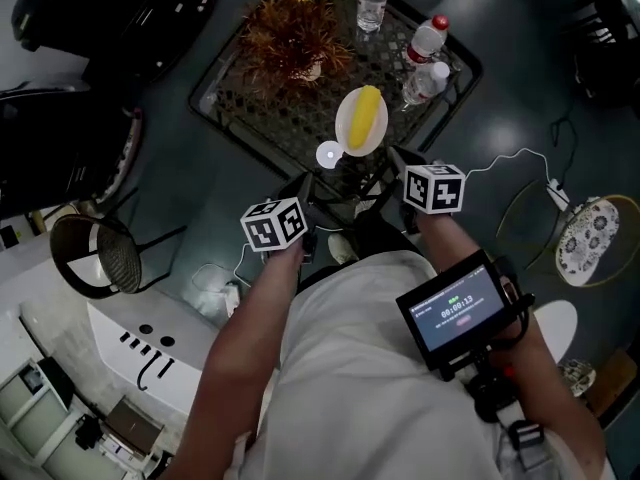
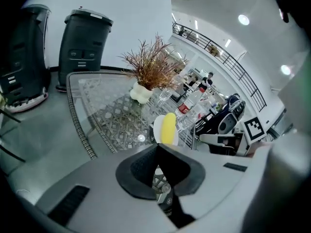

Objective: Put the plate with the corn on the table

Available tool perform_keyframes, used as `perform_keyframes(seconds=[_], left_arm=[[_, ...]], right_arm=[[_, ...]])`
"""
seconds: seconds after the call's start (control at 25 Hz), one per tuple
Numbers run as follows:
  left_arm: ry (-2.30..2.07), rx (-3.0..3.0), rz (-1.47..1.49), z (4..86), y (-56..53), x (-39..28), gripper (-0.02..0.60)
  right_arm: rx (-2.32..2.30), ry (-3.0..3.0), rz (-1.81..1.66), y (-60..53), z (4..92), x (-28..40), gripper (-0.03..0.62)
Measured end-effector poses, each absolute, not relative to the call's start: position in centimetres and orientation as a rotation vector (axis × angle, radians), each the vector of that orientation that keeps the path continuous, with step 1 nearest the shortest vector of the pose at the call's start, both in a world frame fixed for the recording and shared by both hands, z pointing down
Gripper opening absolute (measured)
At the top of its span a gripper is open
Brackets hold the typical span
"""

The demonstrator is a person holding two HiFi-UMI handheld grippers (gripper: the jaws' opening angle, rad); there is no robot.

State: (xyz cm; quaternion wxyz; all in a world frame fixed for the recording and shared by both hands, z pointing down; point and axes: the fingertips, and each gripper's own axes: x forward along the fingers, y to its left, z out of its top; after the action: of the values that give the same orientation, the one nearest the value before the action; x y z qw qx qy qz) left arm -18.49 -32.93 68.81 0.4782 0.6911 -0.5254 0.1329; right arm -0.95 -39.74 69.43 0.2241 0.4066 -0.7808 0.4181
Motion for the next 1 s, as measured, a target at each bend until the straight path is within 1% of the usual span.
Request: perform_keyframes(seconds=[0.36,0.6,0.84,1.0], left_arm=[[-1.254,1.772,0.239,64.6,-28.7,-18.1,0.008],[-1.245,1.862,0.096,60.7,-27.4,-18.4,0.008],[-1.223,2.065,0.067,56.6,-25.4,-17.5,0.008],[-1.195,2.132,0.057,55.3,-24.3,-17.0,0.008]], right_arm=[[1.054,-2.262,1.076,-35.7,64.7,-3.0,0.008],[1.033,-2.34,1.081,-33.9,61.4,-3.2,0.008],[0.983,-2.439,1.05,-31.6,58.3,-3.6,0.008],[0.954,-2.489,1.026,-30.3,57.0,-4.1,0.008]])
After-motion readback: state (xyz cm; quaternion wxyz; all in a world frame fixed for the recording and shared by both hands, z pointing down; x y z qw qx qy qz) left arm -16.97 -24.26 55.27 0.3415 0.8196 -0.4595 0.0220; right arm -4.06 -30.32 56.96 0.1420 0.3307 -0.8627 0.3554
